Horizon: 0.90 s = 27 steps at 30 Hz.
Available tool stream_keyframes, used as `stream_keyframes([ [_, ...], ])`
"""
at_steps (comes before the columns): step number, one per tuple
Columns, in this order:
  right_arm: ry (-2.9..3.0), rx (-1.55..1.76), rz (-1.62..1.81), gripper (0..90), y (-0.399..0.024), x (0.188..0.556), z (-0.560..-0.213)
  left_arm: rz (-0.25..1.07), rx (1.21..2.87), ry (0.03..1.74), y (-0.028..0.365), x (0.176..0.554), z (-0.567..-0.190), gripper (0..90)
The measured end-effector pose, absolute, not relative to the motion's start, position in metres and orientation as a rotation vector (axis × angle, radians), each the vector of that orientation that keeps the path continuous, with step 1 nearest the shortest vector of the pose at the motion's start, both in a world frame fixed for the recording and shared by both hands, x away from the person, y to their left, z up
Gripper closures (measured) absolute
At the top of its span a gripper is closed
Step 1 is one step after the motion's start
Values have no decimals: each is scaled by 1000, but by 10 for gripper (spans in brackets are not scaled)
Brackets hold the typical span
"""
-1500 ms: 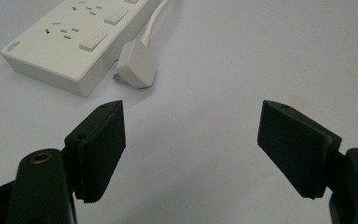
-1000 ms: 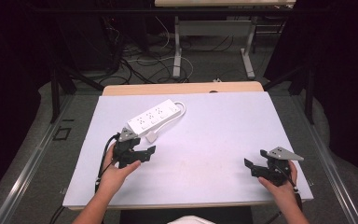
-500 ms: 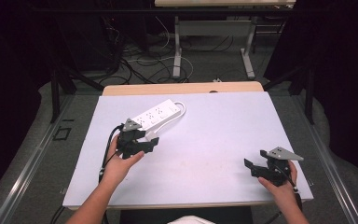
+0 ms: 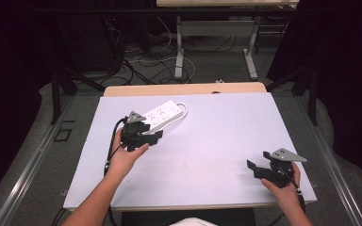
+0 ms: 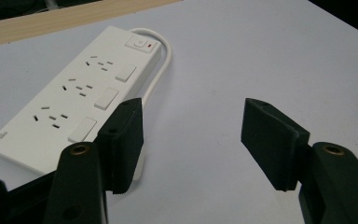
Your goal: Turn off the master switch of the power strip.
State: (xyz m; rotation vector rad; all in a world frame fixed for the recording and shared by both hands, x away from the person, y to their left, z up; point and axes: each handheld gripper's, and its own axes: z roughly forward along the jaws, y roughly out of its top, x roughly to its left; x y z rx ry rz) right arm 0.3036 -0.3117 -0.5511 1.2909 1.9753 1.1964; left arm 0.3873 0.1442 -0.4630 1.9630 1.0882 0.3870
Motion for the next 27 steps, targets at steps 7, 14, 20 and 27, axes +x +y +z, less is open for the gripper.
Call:
stream_keyframes([
  [7,1974,1296,1206,213,-311,304,-552,379,1967,1083,142,398,-461,407],
  [14,1967,1297,1203,213,-312,304,-552,363,1970,1099,139,406,-457,426],
  [20,1966,1302,1199,212,-311,304,-553,369,1961,1106,135,412,-450,435],
  [27,1973,1309,1211,209,-309,303,-552,350,1944,1127,132,425,-446,480],
])
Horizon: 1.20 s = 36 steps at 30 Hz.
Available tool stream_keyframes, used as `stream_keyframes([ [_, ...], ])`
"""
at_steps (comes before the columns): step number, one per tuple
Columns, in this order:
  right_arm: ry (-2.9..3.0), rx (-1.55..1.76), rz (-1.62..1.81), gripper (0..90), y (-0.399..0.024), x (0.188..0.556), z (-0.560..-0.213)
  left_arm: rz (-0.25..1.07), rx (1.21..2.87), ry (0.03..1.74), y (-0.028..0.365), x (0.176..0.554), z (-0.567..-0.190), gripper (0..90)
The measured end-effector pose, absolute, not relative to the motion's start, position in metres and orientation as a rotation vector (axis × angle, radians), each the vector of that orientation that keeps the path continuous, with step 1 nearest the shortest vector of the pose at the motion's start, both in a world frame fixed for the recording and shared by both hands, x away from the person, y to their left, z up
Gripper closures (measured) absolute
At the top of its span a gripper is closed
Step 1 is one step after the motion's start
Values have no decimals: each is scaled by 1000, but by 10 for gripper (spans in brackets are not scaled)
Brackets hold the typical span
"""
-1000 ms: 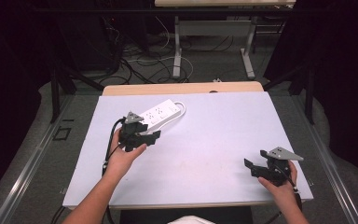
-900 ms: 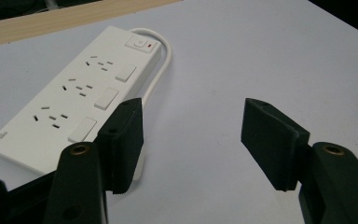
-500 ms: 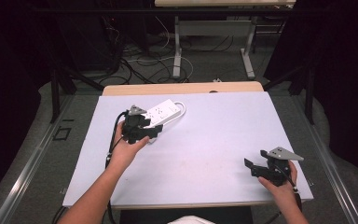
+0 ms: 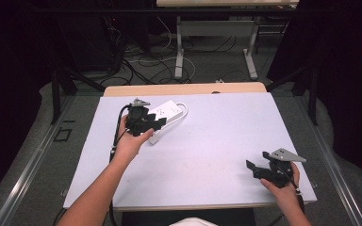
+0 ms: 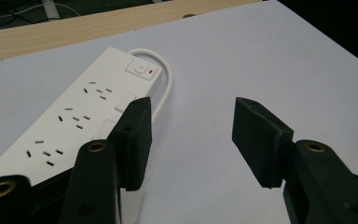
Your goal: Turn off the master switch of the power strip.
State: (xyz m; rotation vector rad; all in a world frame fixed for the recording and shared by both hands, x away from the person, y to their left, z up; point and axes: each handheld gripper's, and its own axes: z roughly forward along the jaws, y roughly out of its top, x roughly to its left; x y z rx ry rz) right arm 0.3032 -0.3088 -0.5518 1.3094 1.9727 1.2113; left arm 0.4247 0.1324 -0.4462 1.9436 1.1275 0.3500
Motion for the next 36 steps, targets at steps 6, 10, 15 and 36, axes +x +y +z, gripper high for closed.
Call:
stream_keyframes([
  [6,1971,1307,1212,204,-309,302,-552,343,1931,1151,130,436,-446,520],
  [10,1958,1308,1208,199,-309,302,-551,339,1911,1168,128,442,-444,556],
  [15,1953,1311,1213,198,-308,301,-549,335,1917,1186,126,449,-442,611],
  [36,1963,1314,1215,193,-308,299,-552,344,1911,1232,115,472,-442,789],
])
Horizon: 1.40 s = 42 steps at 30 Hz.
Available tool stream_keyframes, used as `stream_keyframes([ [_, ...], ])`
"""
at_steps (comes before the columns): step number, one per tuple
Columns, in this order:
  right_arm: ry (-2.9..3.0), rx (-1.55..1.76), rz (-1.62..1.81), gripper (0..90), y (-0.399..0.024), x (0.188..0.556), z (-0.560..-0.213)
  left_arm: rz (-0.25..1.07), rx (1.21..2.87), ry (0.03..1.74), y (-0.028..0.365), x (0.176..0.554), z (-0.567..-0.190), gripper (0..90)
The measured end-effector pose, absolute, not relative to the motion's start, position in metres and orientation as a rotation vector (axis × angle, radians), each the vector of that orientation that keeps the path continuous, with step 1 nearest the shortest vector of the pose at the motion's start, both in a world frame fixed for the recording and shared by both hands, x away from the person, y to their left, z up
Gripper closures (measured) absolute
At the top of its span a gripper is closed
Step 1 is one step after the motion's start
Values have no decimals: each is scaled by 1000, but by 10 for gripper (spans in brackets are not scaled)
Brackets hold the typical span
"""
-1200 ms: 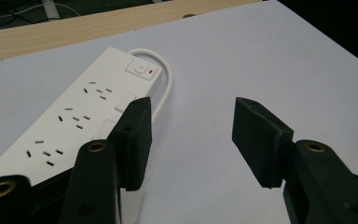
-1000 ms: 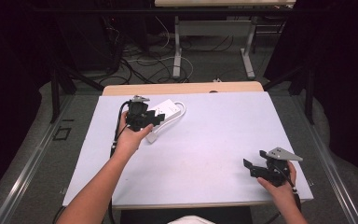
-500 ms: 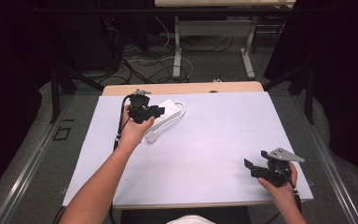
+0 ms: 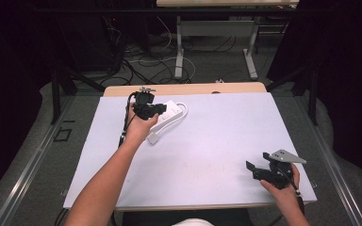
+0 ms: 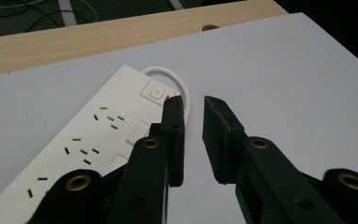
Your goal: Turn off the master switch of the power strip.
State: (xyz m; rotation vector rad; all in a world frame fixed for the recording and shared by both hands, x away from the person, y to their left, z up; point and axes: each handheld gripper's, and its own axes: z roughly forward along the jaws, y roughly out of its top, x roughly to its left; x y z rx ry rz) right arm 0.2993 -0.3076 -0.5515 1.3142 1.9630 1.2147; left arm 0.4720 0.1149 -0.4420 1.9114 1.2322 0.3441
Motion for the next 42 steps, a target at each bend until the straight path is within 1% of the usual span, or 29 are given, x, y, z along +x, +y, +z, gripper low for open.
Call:
stream_keyframes([
  [6,1944,1313,1216,192,-309,298,-550,352,1910,1232,107,478,-437,830],
  [12,1959,1314,1218,192,-308,300,-551,365,1926,1231,96,484,-434,896],
  [24,1972,1297,1215,192,-304,301,-553,384,1947,1251,78,498,-432,900],
  [28,1979,1299,1212,193,-304,300,-552,393,1945,1276,74,505,-434,900],
  [42,1972,1304,1212,193,-304,299,-554,385,2014,1260,65,528,-446,900],
])
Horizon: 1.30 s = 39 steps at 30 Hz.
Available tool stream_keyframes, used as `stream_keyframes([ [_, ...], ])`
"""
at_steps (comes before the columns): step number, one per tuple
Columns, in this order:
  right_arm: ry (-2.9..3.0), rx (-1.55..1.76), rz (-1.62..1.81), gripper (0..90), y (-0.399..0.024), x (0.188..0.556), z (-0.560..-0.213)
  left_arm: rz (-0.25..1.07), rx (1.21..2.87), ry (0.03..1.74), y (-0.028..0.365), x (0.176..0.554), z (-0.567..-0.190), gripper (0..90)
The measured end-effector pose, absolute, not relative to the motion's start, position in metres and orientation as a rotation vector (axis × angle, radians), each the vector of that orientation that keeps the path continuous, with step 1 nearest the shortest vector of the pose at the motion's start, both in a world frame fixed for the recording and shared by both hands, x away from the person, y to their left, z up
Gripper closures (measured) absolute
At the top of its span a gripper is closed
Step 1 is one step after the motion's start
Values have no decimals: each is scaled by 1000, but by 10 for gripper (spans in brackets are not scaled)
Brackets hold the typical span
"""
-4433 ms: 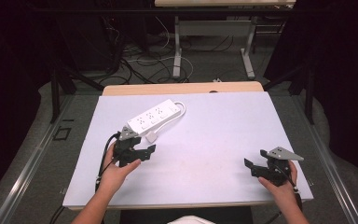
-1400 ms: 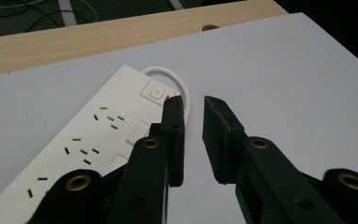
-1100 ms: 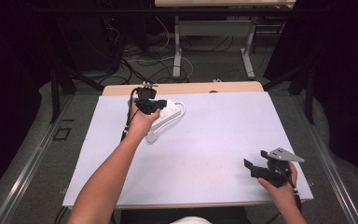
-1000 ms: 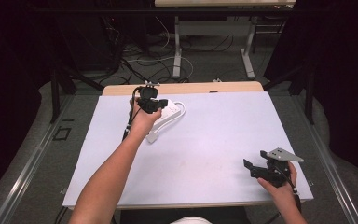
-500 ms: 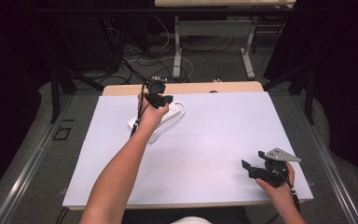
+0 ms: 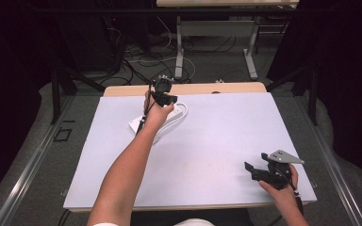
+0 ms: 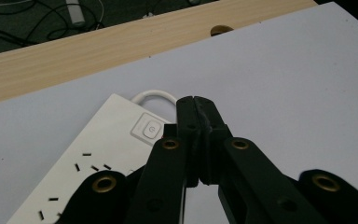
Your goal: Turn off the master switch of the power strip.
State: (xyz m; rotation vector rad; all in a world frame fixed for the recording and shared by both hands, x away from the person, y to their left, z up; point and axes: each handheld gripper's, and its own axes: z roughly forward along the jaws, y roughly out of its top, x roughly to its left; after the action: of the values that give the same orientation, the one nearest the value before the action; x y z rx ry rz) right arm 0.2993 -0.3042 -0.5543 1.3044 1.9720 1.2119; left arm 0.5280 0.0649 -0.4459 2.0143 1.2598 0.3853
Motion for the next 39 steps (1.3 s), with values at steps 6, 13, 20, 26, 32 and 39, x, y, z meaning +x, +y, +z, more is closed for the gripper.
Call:
stream_keyframes([
  [6,1968,1324,1220,193,-306,297,-554,369,2029,1281,62,538,-455,900],
  [13,1967,1312,1214,192,-308,297,-555,366,2024,1314,63,545,-464,900],
  [20,1967,1324,1226,192,-309,297,-555,369,2014,1349,67,553,-473,900],
  [26,1966,1339,1225,192,-309,297,-555,348,2034,1372,70,562,-485,900],
  [32,1969,1330,1219,192,-311,299,-556,331,2041,1395,71,568,-495,900],
  [39,1961,1341,1227,192,-311,298,-555,335,2048,1402,68,572,-503,900],
])
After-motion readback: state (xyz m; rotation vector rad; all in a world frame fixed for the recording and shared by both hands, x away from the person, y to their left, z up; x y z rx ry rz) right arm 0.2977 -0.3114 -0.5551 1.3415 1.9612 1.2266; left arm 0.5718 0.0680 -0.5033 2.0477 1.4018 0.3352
